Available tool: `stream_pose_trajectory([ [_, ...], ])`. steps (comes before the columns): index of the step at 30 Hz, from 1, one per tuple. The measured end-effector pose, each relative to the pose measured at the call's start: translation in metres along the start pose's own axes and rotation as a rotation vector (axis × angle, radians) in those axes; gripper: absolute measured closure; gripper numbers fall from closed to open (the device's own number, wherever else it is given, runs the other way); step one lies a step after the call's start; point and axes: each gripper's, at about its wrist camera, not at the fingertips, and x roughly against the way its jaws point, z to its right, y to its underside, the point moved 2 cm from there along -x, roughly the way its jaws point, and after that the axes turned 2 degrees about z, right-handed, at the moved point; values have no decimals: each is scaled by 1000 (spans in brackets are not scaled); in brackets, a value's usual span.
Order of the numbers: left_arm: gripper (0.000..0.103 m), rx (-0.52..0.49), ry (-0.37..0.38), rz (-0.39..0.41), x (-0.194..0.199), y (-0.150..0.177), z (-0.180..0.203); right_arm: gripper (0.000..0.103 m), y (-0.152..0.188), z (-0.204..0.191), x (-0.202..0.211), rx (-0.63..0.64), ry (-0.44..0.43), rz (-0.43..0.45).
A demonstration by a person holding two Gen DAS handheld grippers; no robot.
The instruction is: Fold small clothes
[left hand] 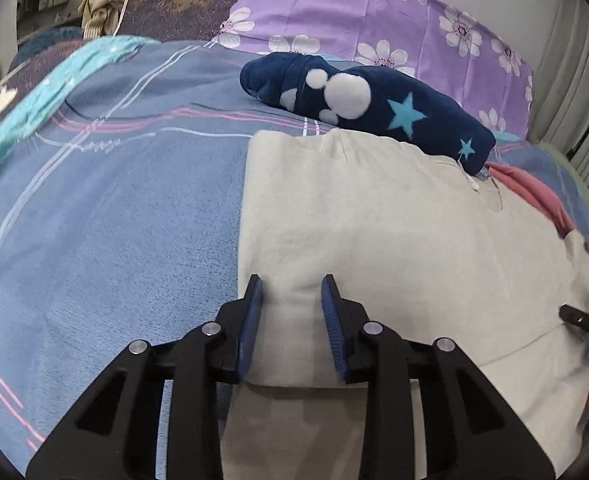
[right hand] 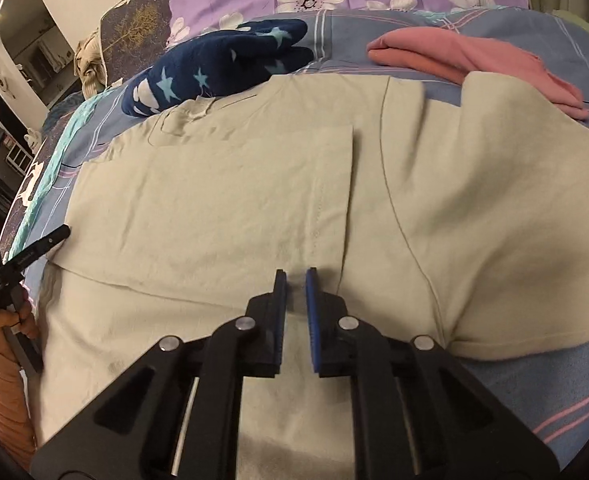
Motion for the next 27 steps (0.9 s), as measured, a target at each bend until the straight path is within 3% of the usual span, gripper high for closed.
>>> stream_pose_trajectory([
  [2, 71, -13, 10, 11, 7, -2, 9, 92, 2, 2, 9, -23, 17, 1],
  [5, 71, -17, 119, 43, 23, -2, 25, 84, 4, 22, 47, -107, 4, 104],
  [7, 69, -60, 164, 57, 29, 1, 44, 84, 3, 41, 72, -148, 64, 171],
  [9, 62, -112, 212, 50, 30, 5, 69, 83, 4, 72, 100, -210, 157, 237],
  [13, 59, -193, 218, -31, 7, 23, 104, 81, 10, 158, 160, -424, 273, 345],
  [14, 53, -218, 197, -58, -3, 31, 109, 77, 12, 181, 173, -488, 294, 369],
  [17, 43, -268, 180, -42, -4, 35, 117, 68, 33, 263, 210, -756, 344, 422],
  [19, 40, -285, 179, -47, -3, 37, 120, 64, 48, 307, 220, -917, 333, 436],
  [22, 38, -305, 165, -45, -4, 38, 123, 47, 63, 342, 222, -1087, 277, 451],
  [26, 36, -315, 160, -42, -6, 39, 125, 46, 68, 369, 213, -1203, 222, 445],
  [27, 35, -314, 165, -43, -6, 39, 125, 53, 69, 370, 208, -1224, 225, 433],
])
